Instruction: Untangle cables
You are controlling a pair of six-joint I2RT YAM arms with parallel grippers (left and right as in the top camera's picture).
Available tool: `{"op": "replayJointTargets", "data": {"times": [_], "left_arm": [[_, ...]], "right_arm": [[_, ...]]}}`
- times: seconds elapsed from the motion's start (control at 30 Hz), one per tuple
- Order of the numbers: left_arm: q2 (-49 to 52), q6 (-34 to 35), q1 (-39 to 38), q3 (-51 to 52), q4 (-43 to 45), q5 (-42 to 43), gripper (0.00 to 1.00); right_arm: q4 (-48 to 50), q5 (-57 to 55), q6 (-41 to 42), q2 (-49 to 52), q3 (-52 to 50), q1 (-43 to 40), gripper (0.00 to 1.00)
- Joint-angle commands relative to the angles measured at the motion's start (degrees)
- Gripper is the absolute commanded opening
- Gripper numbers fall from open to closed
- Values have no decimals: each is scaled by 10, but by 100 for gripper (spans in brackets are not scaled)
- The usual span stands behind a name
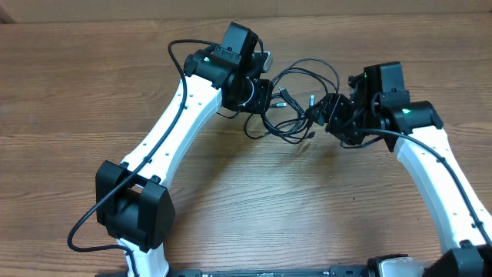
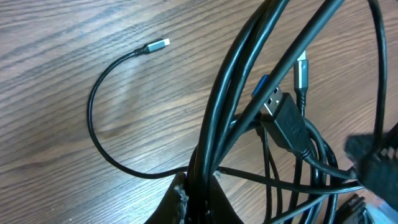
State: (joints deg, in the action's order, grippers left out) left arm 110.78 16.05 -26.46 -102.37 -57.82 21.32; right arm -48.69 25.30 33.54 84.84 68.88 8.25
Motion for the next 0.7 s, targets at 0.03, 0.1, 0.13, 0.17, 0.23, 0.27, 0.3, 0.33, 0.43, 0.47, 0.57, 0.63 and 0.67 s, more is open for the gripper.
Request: {"op": "replayJointTargets", "data": {"times": [0.03,0.1,0.13,0.17,0.23,0.27,0.3,0.33,0.43,0.47,0.57,0.63,0.67], "left_arm": [[-17,-11,-13,-17,2,25,4],[-17,-11,-14,-17,2,25,4],[-17,-11,-14,-17,2,25,4],[-17,-11,-14,-17,1,25,4],[-17,-11,-14,-17,-2,18,4],[-17,-11,-14,-17,-4,6,4],[-17,-11,-14,-17,-8,-16,4],[-17,-11,-14,-17,-13,-41,4],[-17,-11,-13,-17,-37,-138,4],[-17,-11,-13,-17,-45,-164,4],[-17,-12,-12,-17,-68,-246,4],[-17,-13,-9,-17,-81,-290,4],[-17,-13,-8,-17,-85,-302,4]], "right_arm": [[32,3,35,18,-3,1,60],[48,3,40,20,-3,0,44],[54,3,40,20,-3,0,35],[60,3,40,20,-3,0,22],[66,3,40,20,-3,0,9],[66,2,40,20,-3,0,4],[65,-2,40,20,-3,0,4],[64,-12,40,20,-3,-1,4],[59,-52,33,20,-3,-6,4],[60,-65,19,20,-2,-9,4],[52,-139,-13,19,3,-25,4],[40,-207,-26,19,8,-41,4],[33,-239,-26,19,11,-49,4]]}}
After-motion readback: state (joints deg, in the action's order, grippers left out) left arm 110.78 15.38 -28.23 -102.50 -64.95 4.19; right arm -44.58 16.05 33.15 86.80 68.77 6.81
